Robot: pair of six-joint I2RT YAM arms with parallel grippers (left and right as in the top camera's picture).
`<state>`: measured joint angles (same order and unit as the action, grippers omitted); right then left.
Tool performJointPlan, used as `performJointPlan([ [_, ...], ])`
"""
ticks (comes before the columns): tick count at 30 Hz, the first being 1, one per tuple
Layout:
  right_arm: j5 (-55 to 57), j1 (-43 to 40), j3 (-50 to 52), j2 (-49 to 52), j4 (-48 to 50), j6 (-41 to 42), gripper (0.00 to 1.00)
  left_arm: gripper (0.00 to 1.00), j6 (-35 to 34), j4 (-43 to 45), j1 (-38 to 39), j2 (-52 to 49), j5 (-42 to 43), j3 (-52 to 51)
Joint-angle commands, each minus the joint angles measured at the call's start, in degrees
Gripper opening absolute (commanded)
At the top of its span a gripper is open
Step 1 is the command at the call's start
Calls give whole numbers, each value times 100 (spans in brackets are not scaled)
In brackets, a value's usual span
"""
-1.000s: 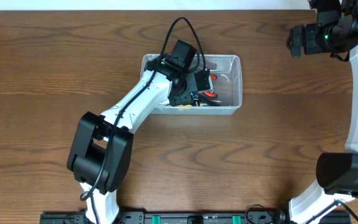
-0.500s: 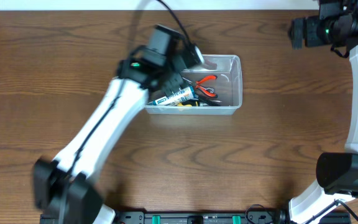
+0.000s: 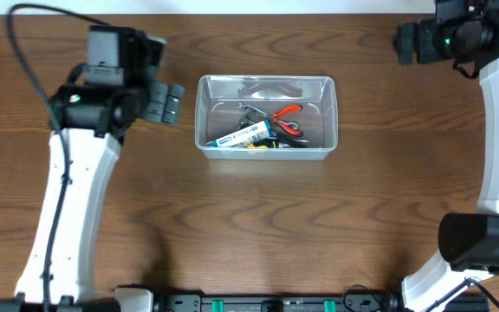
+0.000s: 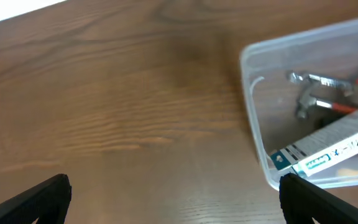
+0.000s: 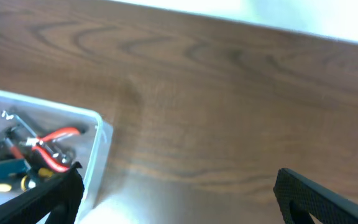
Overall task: Pack container
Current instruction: 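Open the left gripper and lift it out of the container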
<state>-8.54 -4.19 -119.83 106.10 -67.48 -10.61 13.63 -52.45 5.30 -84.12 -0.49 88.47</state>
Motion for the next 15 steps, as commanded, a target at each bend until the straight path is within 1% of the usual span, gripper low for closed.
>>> performJointPlan([
  [1, -26, 48, -37, -306, -138, 278, 99, 98, -339, -20, -83, 632, -68, -46],
  [5, 42, 52, -37, -525, -317, 393, 99, 98, -345, -111, -138, 1058, -66, -254],
  [9, 413, 52, 136, -896, -570, 658, 99, 98, -435, -151, -138, 1620, -63, -717],
  [12, 756, 70, 645, -1473, -400, 807, 99, 98, -431, 155, -138, 2256, -63, -1311],
  [15, 872, 90, 1578, -2312, 9, 809, 99, 98, -417, 496, -138, 2983, -63, -1996],
])
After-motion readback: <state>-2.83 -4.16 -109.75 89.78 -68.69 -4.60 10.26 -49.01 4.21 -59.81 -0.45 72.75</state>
